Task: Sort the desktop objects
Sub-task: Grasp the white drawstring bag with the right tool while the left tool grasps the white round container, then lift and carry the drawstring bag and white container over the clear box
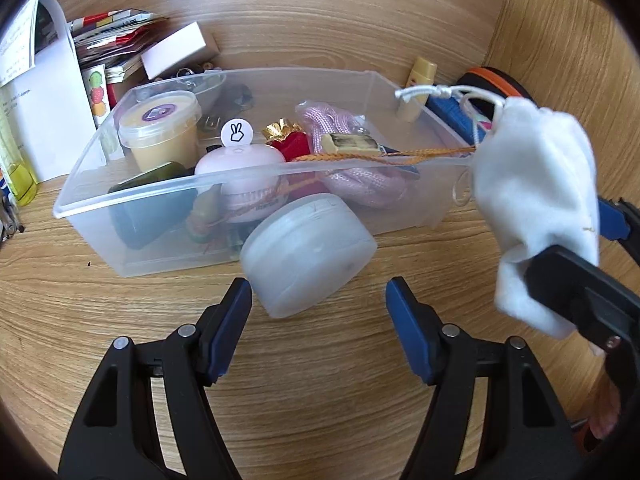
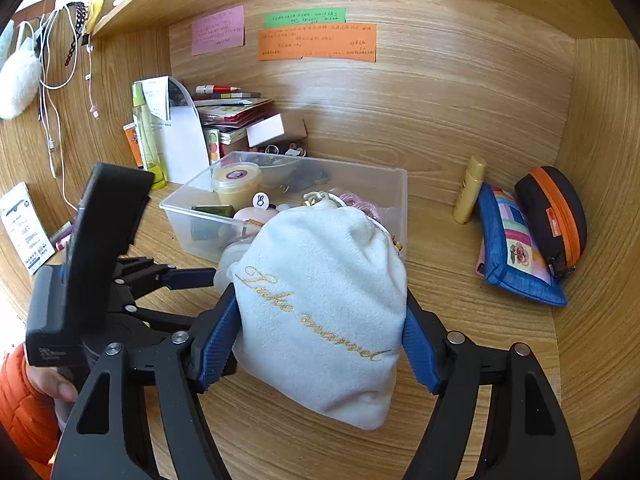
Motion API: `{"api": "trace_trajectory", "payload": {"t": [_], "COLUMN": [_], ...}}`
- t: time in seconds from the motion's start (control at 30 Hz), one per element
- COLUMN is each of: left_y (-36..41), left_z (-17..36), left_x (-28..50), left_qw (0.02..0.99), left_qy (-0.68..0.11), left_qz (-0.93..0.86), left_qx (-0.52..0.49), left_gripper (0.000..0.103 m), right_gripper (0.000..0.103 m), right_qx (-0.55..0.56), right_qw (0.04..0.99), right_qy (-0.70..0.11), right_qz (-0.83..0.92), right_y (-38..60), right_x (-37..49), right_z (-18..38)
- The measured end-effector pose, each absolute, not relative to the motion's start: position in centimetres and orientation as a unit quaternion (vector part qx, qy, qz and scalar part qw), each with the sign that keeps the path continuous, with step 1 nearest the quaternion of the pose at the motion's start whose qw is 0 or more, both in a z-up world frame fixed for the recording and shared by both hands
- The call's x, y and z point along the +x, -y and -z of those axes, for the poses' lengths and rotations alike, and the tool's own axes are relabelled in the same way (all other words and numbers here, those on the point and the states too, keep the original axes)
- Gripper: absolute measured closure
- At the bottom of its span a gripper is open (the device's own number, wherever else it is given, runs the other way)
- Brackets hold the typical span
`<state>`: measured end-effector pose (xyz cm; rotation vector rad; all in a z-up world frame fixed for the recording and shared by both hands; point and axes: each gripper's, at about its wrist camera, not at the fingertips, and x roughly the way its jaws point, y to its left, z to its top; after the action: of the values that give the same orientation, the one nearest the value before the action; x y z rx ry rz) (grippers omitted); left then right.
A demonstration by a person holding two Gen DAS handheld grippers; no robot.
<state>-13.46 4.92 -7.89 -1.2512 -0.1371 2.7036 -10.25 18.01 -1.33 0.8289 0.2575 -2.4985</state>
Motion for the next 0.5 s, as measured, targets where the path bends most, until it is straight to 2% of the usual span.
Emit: {"api": "trace_trajectory", "payload": {"t": [0.5], "left_y": [-6.1], "left_z": [9.0], "left_x": [-14.9], "left_qw": [0.051], "left_qy": [0.078], "left_qz": [-0.895], "left_qx": [-0.437], "left_gripper": [0.034], "right_gripper": [0.032], "right_qx": [0.307], "right_qw": [0.251], "right_qy": [-0.092], "right_qz": [0.913], "right_y": [-18.9], "right_x": [-11.3], "right_z": [1.4]}}
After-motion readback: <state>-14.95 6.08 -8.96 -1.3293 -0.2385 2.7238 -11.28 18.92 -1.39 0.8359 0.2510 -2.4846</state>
